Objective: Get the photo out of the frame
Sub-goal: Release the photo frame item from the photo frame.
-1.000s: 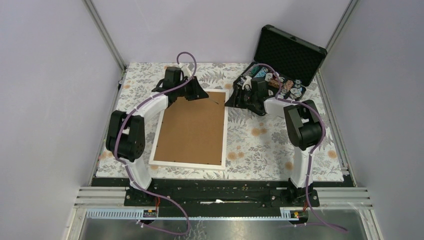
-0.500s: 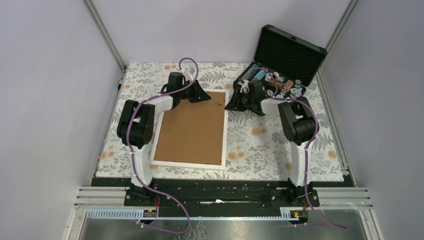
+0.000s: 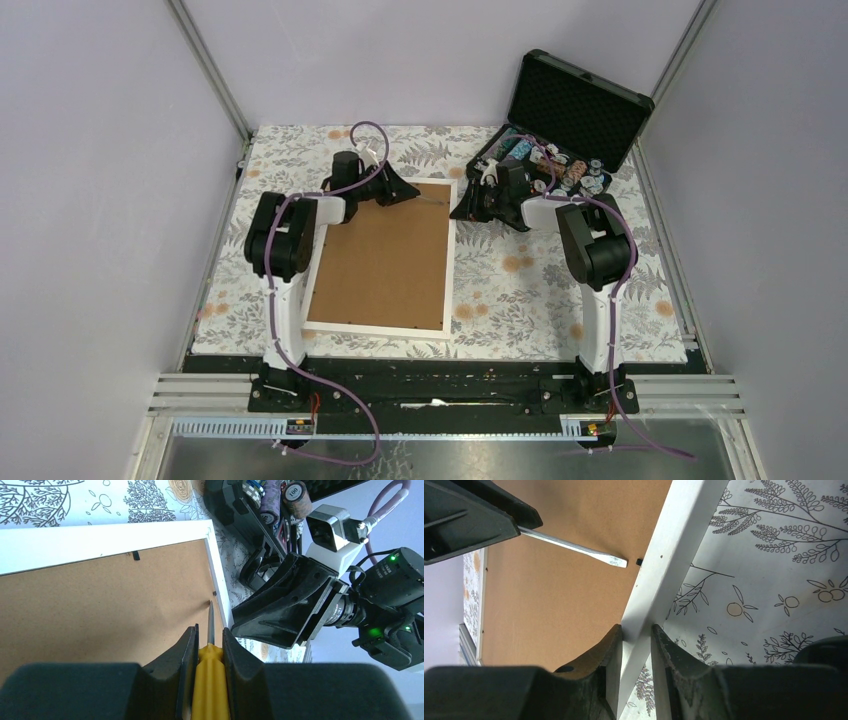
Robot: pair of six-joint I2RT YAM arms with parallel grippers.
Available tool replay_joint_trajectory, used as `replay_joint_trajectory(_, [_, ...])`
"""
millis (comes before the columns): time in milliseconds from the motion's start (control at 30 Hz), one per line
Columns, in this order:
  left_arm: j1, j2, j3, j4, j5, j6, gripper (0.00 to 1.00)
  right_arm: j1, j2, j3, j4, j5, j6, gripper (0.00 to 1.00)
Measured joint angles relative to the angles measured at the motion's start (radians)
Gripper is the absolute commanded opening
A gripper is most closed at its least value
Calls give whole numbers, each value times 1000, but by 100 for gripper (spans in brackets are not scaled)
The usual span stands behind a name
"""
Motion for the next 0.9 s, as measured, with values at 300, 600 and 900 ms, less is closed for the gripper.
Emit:
replay_joint_trajectory(300, [6,37,0,69,31,-64,0,-4,10,9,5,-16,5,25])
replay_joint_trajectory(600, [5,56,16,82,37,-80,0,-7,21,20,7,-29,19,24])
replay_joint_trajectory(900, [3,90,48,103,39,-113,0,-12,26,24,8,-45,20,21])
